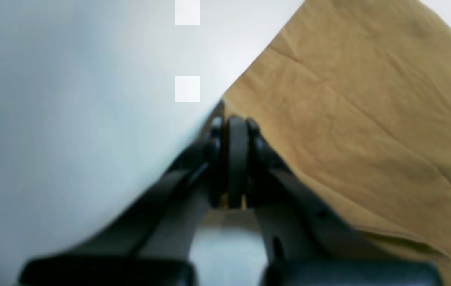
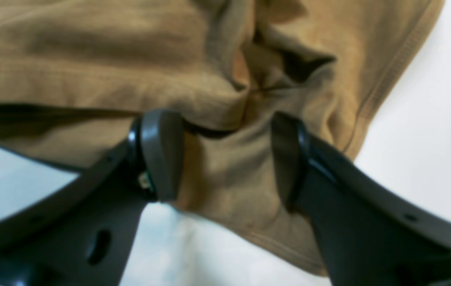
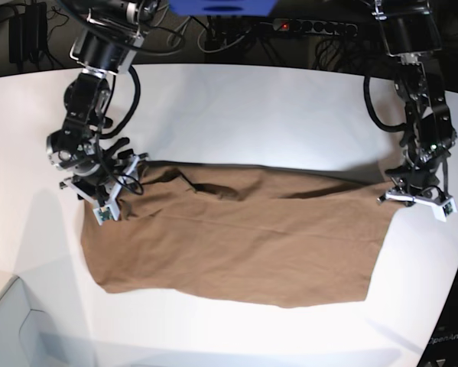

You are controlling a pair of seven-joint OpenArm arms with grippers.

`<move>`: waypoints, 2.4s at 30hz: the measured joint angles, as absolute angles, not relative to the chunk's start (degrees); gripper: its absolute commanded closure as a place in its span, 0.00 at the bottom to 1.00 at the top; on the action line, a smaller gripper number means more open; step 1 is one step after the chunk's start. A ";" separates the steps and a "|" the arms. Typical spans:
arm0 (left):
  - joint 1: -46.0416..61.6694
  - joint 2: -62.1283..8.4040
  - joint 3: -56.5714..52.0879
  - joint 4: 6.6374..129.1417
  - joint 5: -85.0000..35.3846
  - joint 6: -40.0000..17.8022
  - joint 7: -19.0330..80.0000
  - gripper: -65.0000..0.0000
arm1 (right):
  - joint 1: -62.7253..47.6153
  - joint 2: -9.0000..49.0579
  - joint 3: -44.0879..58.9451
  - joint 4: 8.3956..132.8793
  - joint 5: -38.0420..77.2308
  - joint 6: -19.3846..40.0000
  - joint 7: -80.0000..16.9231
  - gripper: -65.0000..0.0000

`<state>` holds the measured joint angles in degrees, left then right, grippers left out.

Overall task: Layout the t-shirt on the table in an organized manner, then fold the t-shirt properly
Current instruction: 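Grasp the shirt edge with the right gripper and tug it outward, then pull the shirt corner with the right gripper, then release it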

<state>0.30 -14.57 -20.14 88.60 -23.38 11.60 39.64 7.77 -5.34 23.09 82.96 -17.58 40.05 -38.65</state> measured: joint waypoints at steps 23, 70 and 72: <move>0.30 -14.41 -20.16 88.60 -23.42 11.57 39.62 1.00 | 10.59 -6.39 23.14 82.98 -17.50 40.05 -39.40 1.00; 4.12 -16.51 -20.43 93.56 -23.46 11.40 39.48 0.99 | -26.70 -9.04 14.98 114.76 -4.01 40.05 -52.80 0.62; 5.34 -16.47 -20.43 93.56 -23.46 11.42 39.70 0.99 | -26.70 -9.02 15.11 114.76 -4.03 40.05 -52.73 0.62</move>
